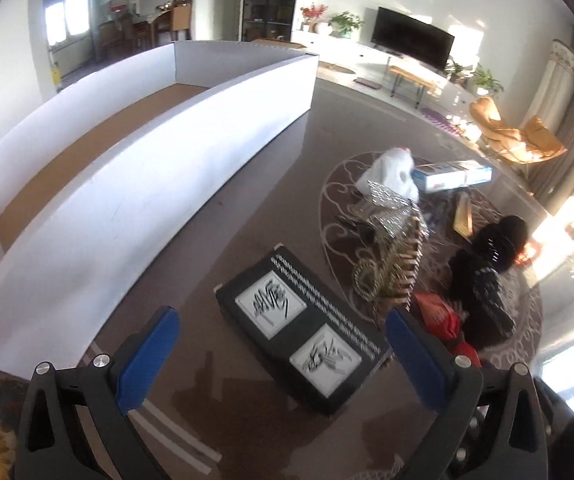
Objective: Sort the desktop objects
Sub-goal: 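Grasp the black soap box with left tool while right tool grasps red snack packet, then carry both items into the cardboard bin and open both tools, then withdraw both tools from the bin back over the table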
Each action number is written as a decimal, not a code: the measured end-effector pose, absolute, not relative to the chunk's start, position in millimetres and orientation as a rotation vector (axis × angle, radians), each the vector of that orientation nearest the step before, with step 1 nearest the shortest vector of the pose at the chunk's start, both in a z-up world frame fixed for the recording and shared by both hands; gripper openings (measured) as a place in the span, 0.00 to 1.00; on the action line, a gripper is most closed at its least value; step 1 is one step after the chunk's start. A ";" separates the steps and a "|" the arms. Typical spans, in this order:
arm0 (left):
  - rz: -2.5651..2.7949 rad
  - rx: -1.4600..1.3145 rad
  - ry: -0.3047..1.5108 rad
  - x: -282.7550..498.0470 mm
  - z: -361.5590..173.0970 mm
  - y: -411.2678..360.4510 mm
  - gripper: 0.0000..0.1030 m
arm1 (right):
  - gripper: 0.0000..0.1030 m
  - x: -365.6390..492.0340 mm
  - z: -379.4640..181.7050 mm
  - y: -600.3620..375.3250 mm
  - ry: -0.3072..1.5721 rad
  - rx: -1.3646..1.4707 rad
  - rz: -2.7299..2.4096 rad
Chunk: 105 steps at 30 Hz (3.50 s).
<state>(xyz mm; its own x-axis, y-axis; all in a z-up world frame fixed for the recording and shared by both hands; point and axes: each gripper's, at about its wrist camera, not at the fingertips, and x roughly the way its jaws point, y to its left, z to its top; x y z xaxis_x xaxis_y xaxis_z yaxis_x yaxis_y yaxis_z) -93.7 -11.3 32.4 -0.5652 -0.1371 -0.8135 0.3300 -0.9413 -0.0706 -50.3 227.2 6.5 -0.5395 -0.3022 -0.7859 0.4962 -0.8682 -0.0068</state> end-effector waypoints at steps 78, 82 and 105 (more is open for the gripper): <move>-2.266 1.567 -0.149 -83.3 47.2 -258.1 0.70 | 0.68 -101.5 80.6 -126.1 0.667 1.141 -1.929; -2.291 1.531 -0.100 -64.5 53.4 -264.5 0.70 | 0.68 -97.6 84.6 -117.7 0.637 1.143 -1.932; -3.076 1.210 -0.001 62.7 126.0 -27.5 1.00 | 1.00 -30.7 81.9 213.6 0.351 1.085 -2.544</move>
<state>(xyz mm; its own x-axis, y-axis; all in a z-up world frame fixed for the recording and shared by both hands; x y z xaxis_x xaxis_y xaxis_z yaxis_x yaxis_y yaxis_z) 62.7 -27.5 126.0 -0.7206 0.1516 -0.6766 -0.1519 -0.9866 -0.0594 -30.6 213.6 81.9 -0.6444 -0.2216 -0.7318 0.4115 -0.9072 -0.0877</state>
